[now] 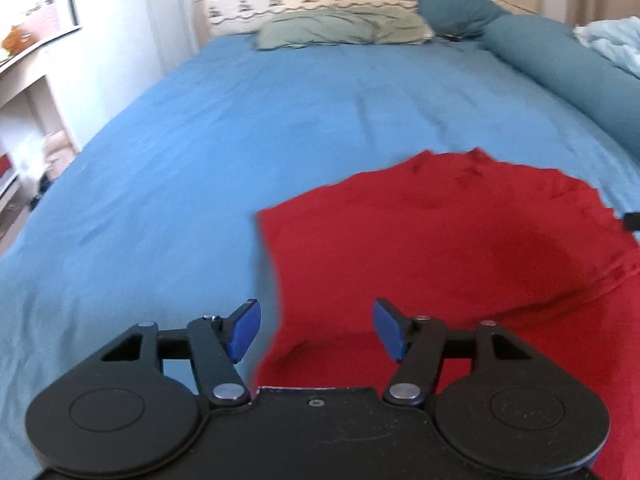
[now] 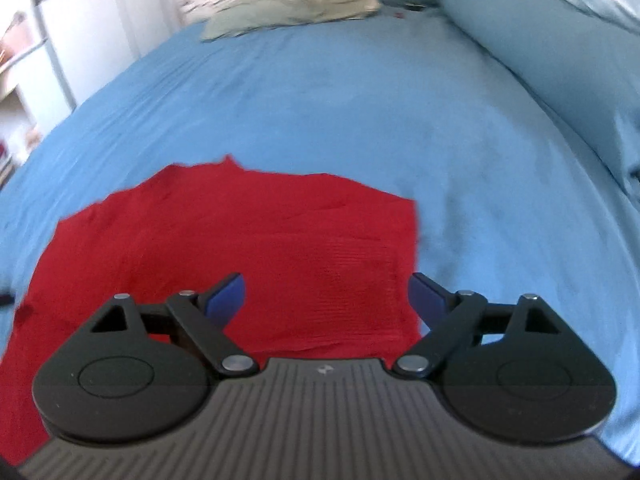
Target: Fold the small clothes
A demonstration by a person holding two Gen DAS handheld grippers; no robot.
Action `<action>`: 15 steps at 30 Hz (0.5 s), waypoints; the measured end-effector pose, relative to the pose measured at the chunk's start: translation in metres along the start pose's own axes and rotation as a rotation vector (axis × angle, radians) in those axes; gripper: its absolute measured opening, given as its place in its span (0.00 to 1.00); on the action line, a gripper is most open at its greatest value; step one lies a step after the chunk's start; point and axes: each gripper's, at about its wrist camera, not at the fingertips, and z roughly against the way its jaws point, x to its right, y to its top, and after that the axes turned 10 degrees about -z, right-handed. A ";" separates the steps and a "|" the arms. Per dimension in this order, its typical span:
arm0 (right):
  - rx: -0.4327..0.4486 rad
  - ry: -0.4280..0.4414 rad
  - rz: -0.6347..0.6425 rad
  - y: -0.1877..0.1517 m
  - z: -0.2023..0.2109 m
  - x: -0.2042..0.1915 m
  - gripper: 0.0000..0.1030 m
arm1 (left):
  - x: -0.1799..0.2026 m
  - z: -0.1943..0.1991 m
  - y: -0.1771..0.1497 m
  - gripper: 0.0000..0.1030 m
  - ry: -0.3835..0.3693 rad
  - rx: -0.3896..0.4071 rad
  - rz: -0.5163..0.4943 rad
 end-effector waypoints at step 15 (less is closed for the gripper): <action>-0.077 -0.052 -0.063 -0.021 -0.025 0.005 1.00 | 0.003 -0.047 0.002 0.65 -0.091 -0.120 0.064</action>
